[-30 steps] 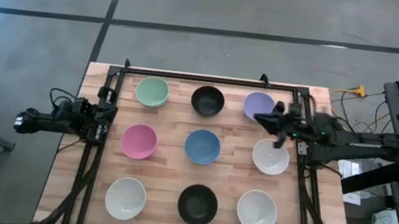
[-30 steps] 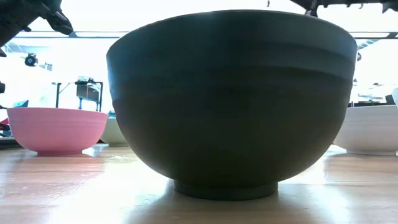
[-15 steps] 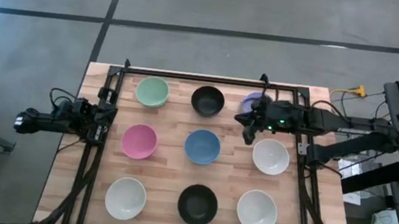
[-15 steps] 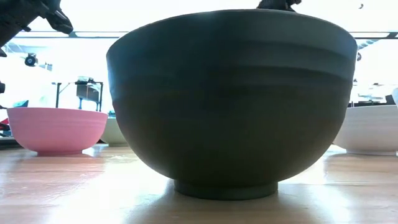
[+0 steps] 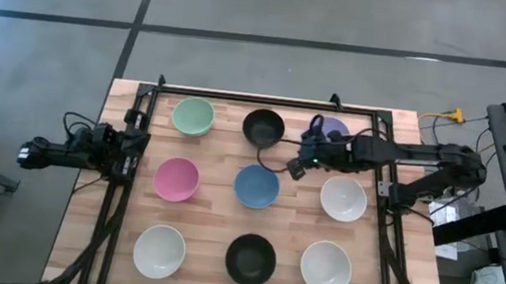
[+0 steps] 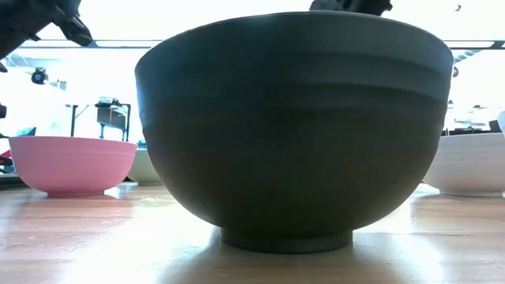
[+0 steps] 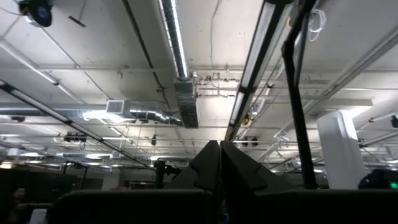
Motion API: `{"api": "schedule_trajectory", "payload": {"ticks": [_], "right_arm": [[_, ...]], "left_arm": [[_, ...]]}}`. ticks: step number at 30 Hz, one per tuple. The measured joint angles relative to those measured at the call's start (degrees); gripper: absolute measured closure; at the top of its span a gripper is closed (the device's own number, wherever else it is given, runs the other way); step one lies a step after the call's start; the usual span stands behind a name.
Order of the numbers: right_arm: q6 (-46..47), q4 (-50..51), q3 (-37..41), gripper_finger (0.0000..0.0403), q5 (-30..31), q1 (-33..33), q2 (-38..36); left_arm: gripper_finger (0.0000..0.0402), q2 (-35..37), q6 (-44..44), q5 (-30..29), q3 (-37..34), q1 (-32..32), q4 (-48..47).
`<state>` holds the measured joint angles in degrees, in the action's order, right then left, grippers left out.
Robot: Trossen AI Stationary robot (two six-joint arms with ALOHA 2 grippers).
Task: Nest bowls inside each other
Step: Stack the purple bowl on top of the blue bowl
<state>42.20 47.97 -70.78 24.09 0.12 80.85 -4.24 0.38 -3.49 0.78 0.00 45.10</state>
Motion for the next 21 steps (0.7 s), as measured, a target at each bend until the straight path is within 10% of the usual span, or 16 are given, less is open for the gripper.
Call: {"api": "schedule_trajectory", "payload": {"ticks": [7, 13, 21], "right_arm": [[0.3, -9.8, 0.5, 0.0380, 1.3, 0.2, 0.2], [-7.0, -25.1, 4.2, 0.0380, 3.2, -0.6, -7.9], [-6.4, -52.1, 20.4, 0.0380, -1.9, -1.3, -22.5]], "left_arm": [[0.0402, -1.1, -4.2, -4.4, 3.1, 0.0, 13.2], [0.0402, -6.5, -12.7, -21.6, 8.1, 0.0, 35.8], [0.0402, -24.3, -35.1, -31.5, 22.5, 0.0, 12.0]]}}
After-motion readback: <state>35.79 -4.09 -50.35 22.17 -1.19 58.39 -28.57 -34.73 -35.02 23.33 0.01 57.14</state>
